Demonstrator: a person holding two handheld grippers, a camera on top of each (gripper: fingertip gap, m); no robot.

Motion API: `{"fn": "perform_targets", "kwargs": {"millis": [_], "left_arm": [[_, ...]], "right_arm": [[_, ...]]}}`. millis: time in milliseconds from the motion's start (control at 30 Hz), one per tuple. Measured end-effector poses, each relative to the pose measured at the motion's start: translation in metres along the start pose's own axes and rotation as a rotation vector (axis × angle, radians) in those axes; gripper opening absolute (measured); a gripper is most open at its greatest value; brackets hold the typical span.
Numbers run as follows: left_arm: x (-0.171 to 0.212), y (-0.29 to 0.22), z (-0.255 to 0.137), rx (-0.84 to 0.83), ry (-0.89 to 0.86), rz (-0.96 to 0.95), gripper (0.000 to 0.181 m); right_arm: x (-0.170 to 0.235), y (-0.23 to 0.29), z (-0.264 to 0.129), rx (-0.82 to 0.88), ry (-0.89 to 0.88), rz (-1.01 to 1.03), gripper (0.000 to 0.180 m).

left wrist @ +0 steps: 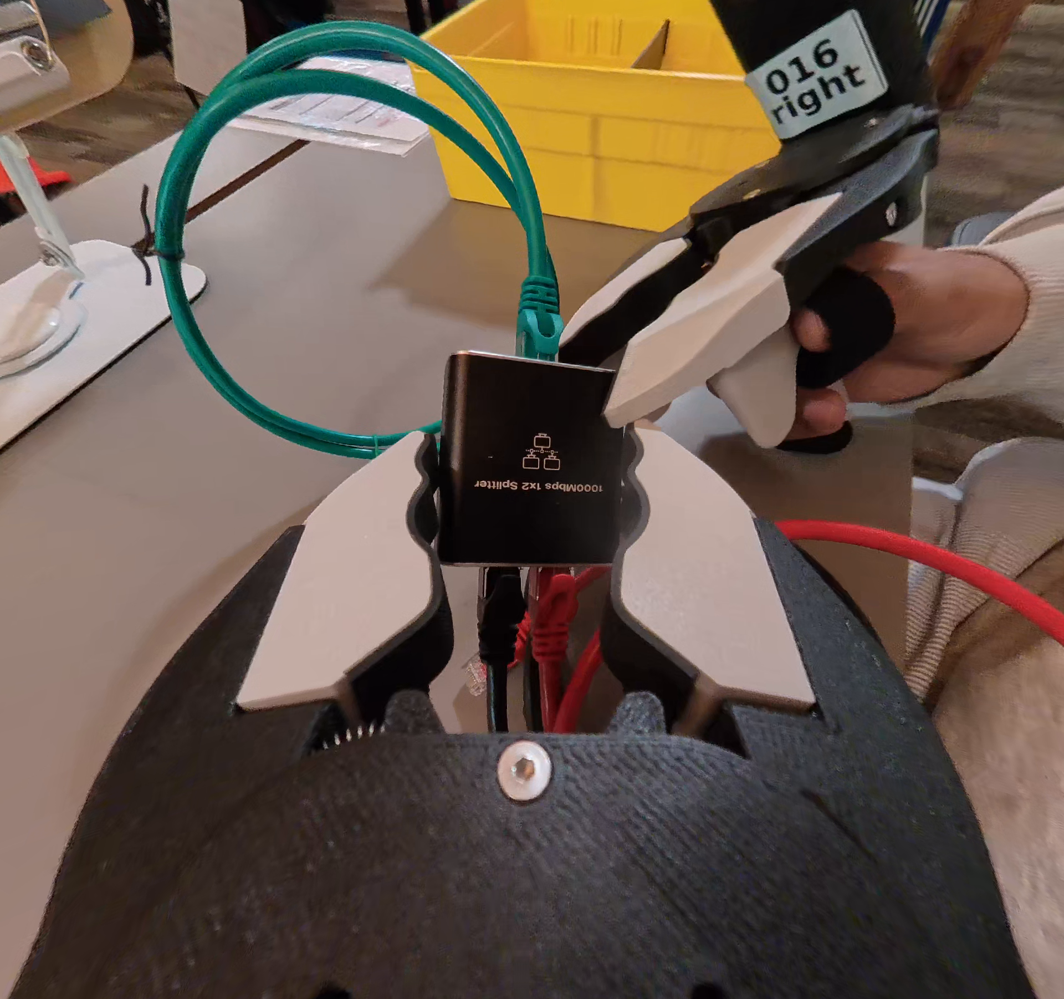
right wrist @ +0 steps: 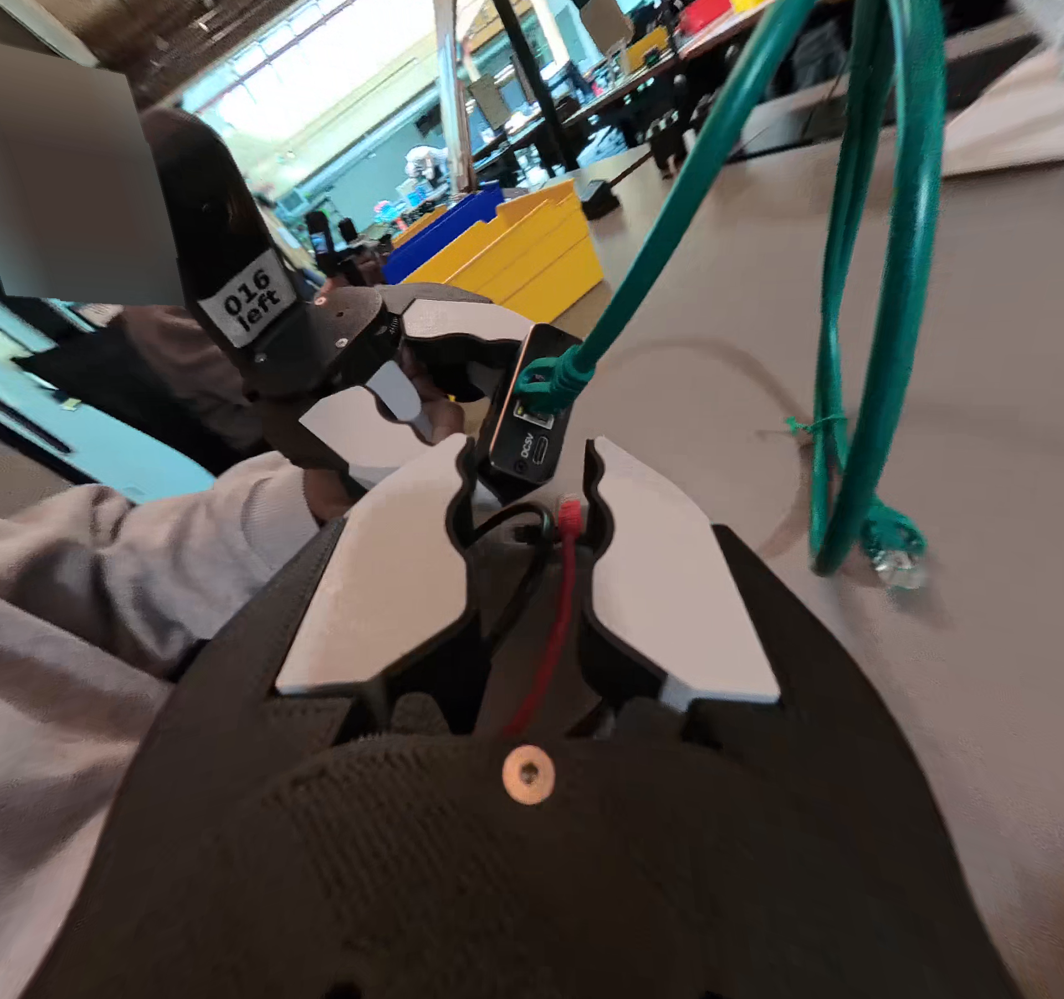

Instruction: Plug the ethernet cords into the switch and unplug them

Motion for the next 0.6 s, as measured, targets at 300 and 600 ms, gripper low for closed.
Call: {"fn": "perform_targets", "kwargs": {"millis": [300,600], "left_arm": [[0.004,-0.008,0.009,0.008,-0.001,0.071,0.064],[0.012,0.017,0.0,0.225,-0.194,-0.258,0.085]], "right_arm": [[0.008,-0.01,-0.008,-0.072,0.051,0.137,0.025],[0.001,-0.004,-0.018,-0.077,0.014,0.035,0.025]]}}
Point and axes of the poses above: each gripper's, where its closed fingertips meet, z out along the fingers, x out of its underside, y = z × x across the jaws, the point moved 10 cm from there along -z, back along the fingers, and after that the axes turned 3 degrees about -z, right-handed, at the moved point
